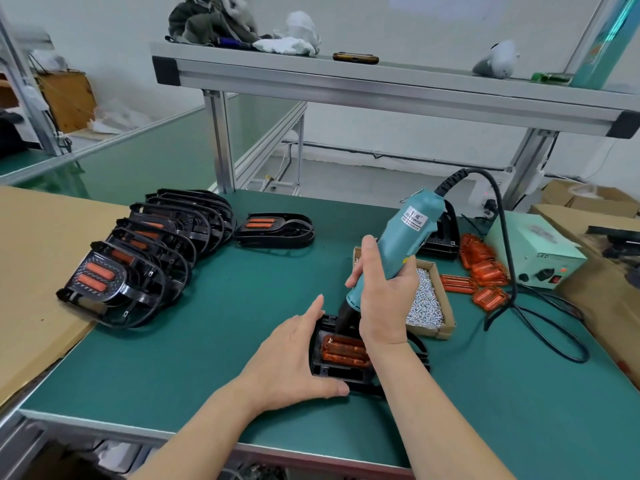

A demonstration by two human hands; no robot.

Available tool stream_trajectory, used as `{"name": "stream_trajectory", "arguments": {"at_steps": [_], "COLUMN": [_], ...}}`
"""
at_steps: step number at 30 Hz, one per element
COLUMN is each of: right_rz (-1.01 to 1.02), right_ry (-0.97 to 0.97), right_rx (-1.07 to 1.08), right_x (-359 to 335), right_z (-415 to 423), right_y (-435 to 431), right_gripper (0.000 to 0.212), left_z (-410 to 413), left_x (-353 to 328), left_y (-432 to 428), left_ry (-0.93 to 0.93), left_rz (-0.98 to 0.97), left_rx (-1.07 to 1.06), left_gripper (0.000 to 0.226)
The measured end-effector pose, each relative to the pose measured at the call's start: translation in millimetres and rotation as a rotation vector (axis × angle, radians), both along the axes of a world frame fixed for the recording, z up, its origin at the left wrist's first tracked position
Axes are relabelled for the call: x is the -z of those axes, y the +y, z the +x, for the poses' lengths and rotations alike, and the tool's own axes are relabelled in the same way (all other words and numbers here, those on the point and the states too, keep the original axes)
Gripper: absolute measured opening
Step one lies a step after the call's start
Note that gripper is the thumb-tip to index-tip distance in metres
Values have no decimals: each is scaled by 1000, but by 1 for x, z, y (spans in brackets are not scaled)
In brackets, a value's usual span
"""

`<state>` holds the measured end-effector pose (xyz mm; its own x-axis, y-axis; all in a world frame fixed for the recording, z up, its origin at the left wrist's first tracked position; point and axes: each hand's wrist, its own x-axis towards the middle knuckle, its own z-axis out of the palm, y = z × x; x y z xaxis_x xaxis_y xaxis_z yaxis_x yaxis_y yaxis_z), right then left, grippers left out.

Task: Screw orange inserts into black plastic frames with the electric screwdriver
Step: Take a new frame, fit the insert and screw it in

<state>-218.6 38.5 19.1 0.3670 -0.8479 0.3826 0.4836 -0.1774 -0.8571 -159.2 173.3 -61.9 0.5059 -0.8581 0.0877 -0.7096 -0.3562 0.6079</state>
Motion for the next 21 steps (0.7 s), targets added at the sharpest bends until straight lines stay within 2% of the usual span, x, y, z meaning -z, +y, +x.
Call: {"name": "stream_trajectory", "arguments": {"at_steps": [5,10,21], "right_rz": [4,32,-63], "right_ry": [3,14,42], "right_rx": [2,-24,-46], "right_x": [4,8,5], "right_z": [2,2,4], "right_y": [0,0,7], "right_gripper": [14,27,24], "left_z": [0,0,1], "left_x": [0,1,0], "left_y": [-1,-1,0], "left_ry": [-5,-8,-3], "left_rz": [4,7,13], "left_rx": [-4,-6,-15], "left_gripper": [137,135,131]}}
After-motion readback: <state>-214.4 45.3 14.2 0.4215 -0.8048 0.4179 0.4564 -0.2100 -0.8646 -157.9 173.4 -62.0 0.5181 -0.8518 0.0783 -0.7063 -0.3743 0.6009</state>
